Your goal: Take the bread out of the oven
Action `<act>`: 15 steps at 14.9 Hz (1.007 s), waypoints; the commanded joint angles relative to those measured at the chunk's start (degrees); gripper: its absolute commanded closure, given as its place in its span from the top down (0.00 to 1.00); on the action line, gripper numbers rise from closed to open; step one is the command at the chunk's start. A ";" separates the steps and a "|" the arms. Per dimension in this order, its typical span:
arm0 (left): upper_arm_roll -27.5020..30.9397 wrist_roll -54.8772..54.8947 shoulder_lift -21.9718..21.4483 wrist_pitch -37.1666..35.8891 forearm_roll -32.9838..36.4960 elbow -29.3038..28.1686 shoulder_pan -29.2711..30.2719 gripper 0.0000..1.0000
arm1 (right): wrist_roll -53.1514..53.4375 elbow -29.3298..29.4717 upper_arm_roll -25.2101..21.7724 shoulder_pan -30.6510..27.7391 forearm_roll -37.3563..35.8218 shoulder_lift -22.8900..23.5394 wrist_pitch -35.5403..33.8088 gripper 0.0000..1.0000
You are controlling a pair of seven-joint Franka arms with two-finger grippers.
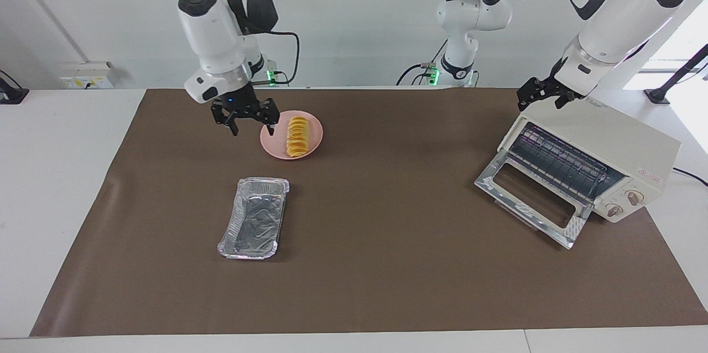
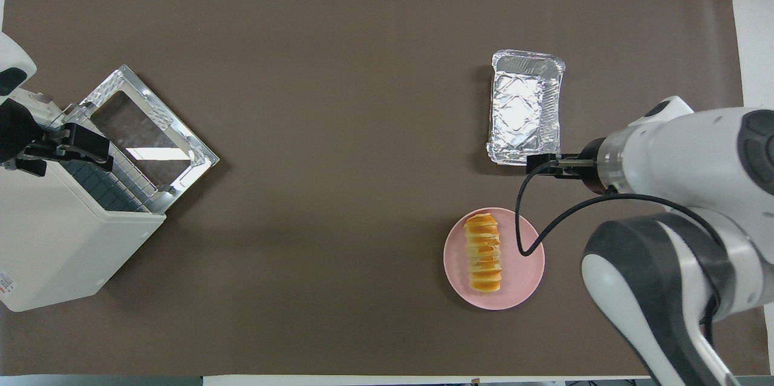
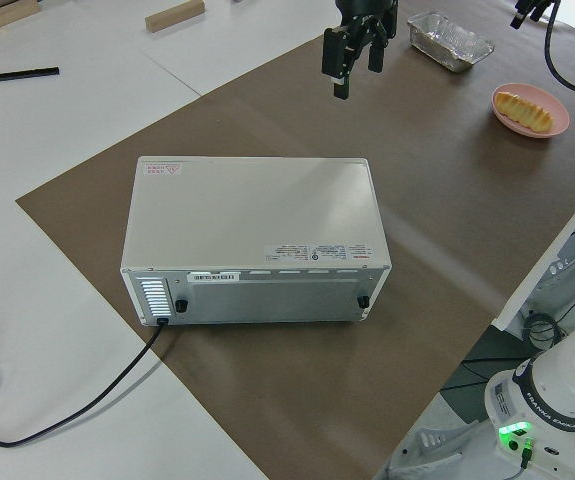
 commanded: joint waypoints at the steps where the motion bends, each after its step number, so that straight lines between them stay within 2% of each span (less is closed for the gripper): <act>1: -0.63 -0.23 -0.43 -0.57 0.97 0.07 0.80 1.00 | -11.47 9.05 0.50 -3.72 -0.12 2.32 -8.83 1.00; 2: -0.63 -0.23 -0.43 -0.57 0.98 0.07 0.80 1.00 | -16.14 13.08 0.41 -5.12 -0.04 3.28 -15.67 1.00; 4: -0.63 -0.23 -0.43 -0.57 0.98 0.07 0.80 1.00 | -18.03 20.74 0.41 -8.29 -0.30 4.87 -25.01 1.00; 6: -0.63 -0.23 -0.43 -0.57 0.98 0.07 0.80 1.00 | -18.20 26.11 0.41 -9.70 -1.78 5.49 -30.65 1.00; 9: -0.63 -0.23 -0.43 -0.57 0.98 0.07 0.80 1.00 | -18.12 33.32 0.50 -9.80 -3.99 8.47 -34.36 1.00; 15: -0.63 -0.23 -0.43 -0.57 0.98 0.07 0.80 1.00 | -17.59 30.09 0.41 -10.50 -5.31 8.74 -32.96 1.00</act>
